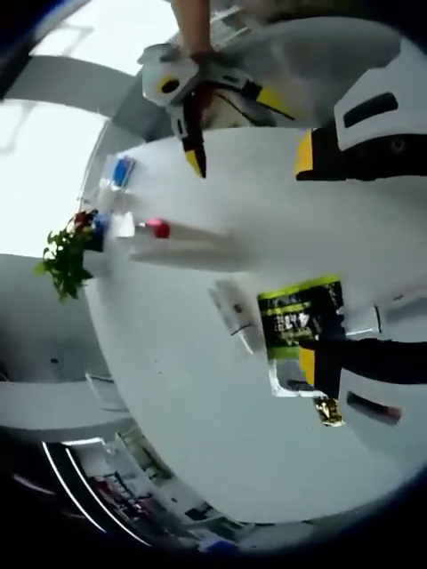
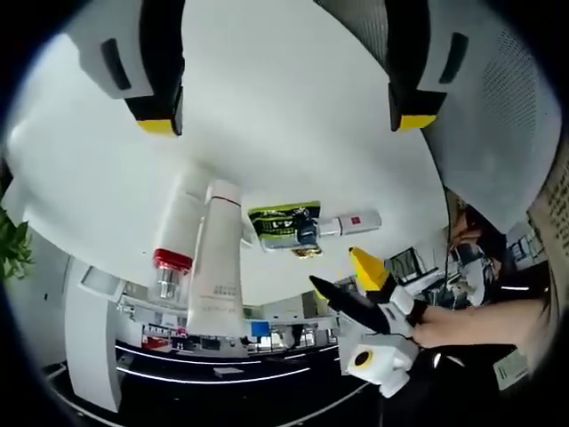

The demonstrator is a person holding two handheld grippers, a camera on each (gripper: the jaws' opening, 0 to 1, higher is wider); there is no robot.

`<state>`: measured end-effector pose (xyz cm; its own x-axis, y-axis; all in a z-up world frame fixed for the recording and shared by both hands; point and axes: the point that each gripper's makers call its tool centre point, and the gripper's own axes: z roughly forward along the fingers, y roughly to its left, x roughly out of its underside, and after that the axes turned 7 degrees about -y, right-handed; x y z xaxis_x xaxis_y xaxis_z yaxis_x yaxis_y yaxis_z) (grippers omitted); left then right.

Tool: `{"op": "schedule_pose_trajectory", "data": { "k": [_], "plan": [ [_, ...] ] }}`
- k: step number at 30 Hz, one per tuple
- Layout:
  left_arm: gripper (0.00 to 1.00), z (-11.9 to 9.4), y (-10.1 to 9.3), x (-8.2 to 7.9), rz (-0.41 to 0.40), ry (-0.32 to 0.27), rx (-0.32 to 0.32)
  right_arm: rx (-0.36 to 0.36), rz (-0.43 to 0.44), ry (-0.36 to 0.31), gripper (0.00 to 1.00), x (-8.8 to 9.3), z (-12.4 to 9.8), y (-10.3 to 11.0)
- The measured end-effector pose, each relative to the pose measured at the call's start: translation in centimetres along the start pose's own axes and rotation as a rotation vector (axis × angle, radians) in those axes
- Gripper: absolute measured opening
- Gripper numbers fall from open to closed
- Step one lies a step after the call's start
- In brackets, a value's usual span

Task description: Arrange the skincare products in the storage area until every visible bottle or jar stands upright without overlapping.

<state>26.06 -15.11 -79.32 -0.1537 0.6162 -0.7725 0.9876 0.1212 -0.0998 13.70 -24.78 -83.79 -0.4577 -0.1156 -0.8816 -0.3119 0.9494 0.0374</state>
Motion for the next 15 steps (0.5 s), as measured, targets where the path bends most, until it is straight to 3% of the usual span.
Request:
{"op": "schedule_pose_trajectory", "data": {
  "k": [6, 15],
  "plan": [
    [0.79, -2.1, -0.2, 1.9, -0.052, -0.008, -0.037, 0.004, -0.002, 0.001, 0.96, -0.1, -0.1, -0.1],
    [0.89, -5.5, -0.3, 4.4, -0.186, -0.077, -0.136, -0.004, 0.005, 0.006, 0.95, 0.0, 0.0, 0.2]
  ]
}}
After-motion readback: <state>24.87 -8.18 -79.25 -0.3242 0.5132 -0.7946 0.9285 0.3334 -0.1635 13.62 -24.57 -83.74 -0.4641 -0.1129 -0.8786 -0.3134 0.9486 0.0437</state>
